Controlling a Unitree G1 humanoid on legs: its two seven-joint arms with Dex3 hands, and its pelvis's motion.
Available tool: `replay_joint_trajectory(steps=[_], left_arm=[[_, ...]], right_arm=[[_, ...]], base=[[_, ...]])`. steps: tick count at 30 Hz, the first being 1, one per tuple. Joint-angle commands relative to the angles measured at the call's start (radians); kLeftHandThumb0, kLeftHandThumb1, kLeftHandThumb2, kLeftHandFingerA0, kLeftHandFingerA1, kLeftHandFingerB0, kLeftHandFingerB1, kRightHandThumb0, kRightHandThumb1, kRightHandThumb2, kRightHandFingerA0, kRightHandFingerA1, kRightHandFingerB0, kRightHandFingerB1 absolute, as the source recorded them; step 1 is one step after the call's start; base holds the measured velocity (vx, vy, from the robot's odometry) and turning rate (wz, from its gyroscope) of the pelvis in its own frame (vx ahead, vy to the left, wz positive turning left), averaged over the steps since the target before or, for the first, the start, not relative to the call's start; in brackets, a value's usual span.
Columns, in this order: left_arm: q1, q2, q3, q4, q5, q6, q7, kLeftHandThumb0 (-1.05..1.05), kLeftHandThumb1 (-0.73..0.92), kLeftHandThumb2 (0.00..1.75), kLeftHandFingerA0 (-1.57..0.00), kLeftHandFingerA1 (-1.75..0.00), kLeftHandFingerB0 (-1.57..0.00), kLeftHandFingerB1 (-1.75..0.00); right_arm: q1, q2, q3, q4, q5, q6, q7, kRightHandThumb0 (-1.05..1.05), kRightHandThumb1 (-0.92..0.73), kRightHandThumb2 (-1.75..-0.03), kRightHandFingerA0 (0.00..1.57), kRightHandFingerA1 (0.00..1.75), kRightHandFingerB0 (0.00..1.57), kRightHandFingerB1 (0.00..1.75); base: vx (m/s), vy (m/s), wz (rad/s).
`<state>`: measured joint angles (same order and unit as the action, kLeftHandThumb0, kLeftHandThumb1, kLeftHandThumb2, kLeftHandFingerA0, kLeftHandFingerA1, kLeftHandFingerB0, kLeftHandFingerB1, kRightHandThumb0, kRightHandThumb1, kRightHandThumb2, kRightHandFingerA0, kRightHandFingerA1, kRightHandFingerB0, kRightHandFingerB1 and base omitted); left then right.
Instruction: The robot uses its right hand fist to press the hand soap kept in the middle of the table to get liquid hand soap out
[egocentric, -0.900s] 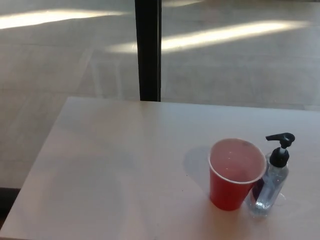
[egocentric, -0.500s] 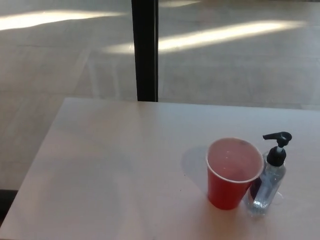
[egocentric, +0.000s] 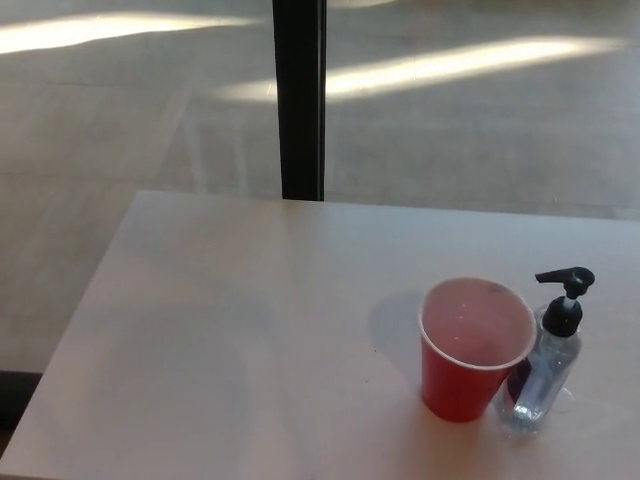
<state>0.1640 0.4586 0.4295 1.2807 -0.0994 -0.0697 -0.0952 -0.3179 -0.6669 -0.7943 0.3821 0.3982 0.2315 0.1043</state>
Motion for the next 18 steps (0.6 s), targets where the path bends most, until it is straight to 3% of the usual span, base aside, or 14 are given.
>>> replay_joint_trajectory(steps=[1,2,3,4,5,6,8,10,11,12,13,14,15,18], left_arm=[[-0.002,0.024,0.004,0.009,-0.018,-0.017,-0.02,-0.57,0.71,0.61,-0.61,-0.61,-0.45,-0.46],[-0.002,0.024,0.002,0.009,-0.016,-0.016,-0.017,-0.57,0.71,0.61,-0.65,-0.62,-0.47,-0.46],[-0.002,0.024,-0.002,0.009,-0.012,-0.019,-0.011,-0.57,0.71,0.61,-0.66,-0.63,-0.48,-0.47],[0.001,0.024,-0.004,0.007,-0.01,-0.024,-0.012,-0.57,0.71,0.61,-0.66,-0.63,-0.48,-0.47],[0.0,0.024,-0.004,0.007,-0.011,-0.023,-0.011,-0.57,0.71,0.61,-0.66,-0.63,-0.48,-0.47],[-0.003,0.024,-0.004,0.008,-0.011,-0.016,-0.004,-0.56,0.71,0.61,-0.68,-0.64,-0.49,-0.48],[-0.003,0.024,0.0,0.009,-0.016,-0.016,-0.011,-0.57,0.71,0.61,-0.64,-0.62,-0.48,-0.47],[-0.005,0.024,0.0,0.013,-0.016,-0.013,-0.009,-0.57,0.71,0.61,-0.64,-0.61,-0.45,-0.46],[-0.005,0.025,0.001,0.015,-0.017,-0.013,-0.012,-0.59,0.56,0.93,-0.6,-0.7,-0.41,-0.58],[-0.005,0.025,0.001,0.016,-0.017,-0.013,-0.012,-0.59,0.56,0.93,-0.6,-0.7,-0.41,-0.58],[-0.009,0.02,0.004,0.015,-0.022,-0.011,-0.012,-0.58,0.56,0.93,-0.6,-0.71,-0.4,-0.57],[-0.008,0.021,0.0,0.016,-0.017,-0.016,-0.017,-0.59,0.56,0.94,-0.61,-0.71,-0.41,-0.58],[-0.007,0.021,0.0,0.016,-0.017,-0.018,-0.019,-0.57,0.72,0.62,-0.63,-0.62,-0.46,-0.47],[-0.007,0.021,0.0,0.014,-0.018,-0.016,-0.015,-0.57,0.72,0.61,-0.63,-0.62,-0.46,-0.47]], right_arm=[[-0.117,0.013,0.097,-0.198,0.025,0.121,-0.072,-0.33,-0.72,-0.69,1.1,0.96,0.73,0.51],[-0.14,0.029,0.12,-0.232,0.034,0.137,-0.076,-0.22,-0.64,-0.78,1.1,1.32,0.91,0.71],[-0.172,0.055,0.151,-0.279,0.054,0.161,-0.079,-0.18,-0.61,-0.82,1.09,1.5,0.96,0.83],[-0.188,0.073,0.169,-0.31,0.069,0.182,-0.082,-0.23,-0.52,-1.0,1.33,1.37,0.97,1.06],[-0.196,0.086,0.178,-0.327,0.078,0.189,-0.077,-0.23,-0.52,-1.0,1.33,1.37,0.97,1.06],[-0.205,0.112,0.2,-0.376,0.078,0.22,-0.108,-0.15,-0.56,-0.94,1.06,1.7,0.95,1.25],[-0.212,0.151,0.239,-0.436,0.102,0.247,-0.101,-0.02,-0.59,-1.15,0.97,1.75,0.86,1.41],[-0.21,0.178,0.278,-0.434,0.105,0.225,-0.055,0.04,-0.76,-1.04,0.89,1.75,0.72,1.52],[-0.197,0.193,0.319,-0.434,0.131,0.224,0.025,-0.17,-0.61,-1.16,1.22,1.55,0.87,1.3],[-0.195,0.195,0.323,-0.437,0.135,0.226,0.031,-0.17,-0.61,-1.16,1.22,1.55,0.87,1.3],[-0.19,0.196,0.341,-0.464,0.152,0.251,0.045,-0.18,-0.54,-1.18,0.97,1.75,0.79,1.5],[-0.177,0.195,0.37,-0.512,0.166,0.279,0.06,-0.23,-0.5,-1.19,1.0,1.75,0.83,1.5],[-0.171,0.191,0.391,-0.55,0.175,0.314,0.06,-0.26,-0.47,-1.2,1.0,1.75,0.83,1.51],[-0.16,0.198,0.466,-0.669,0.203,0.42,0.035,-0.22,-0.43,-1.33,1.01,1.75,0.8,1.58]], base=[[0.0,0.0,0.0],[0.0,0.0,0.0],[0.0,0.0,0.0],[0.0,0.0,0.0],[0.0,0.0,0.0],[0.0,0.0,0.0],[0.0,0.0,0.0],[0.0,0.0,0.0],[0.0,0.0,0.0],[0.0,0.0,0.0],[0.0,0.0,0.0],[0.0,0.0,0.0],[0.0,0.0,0.0],[0.0,0.0,0.0]])
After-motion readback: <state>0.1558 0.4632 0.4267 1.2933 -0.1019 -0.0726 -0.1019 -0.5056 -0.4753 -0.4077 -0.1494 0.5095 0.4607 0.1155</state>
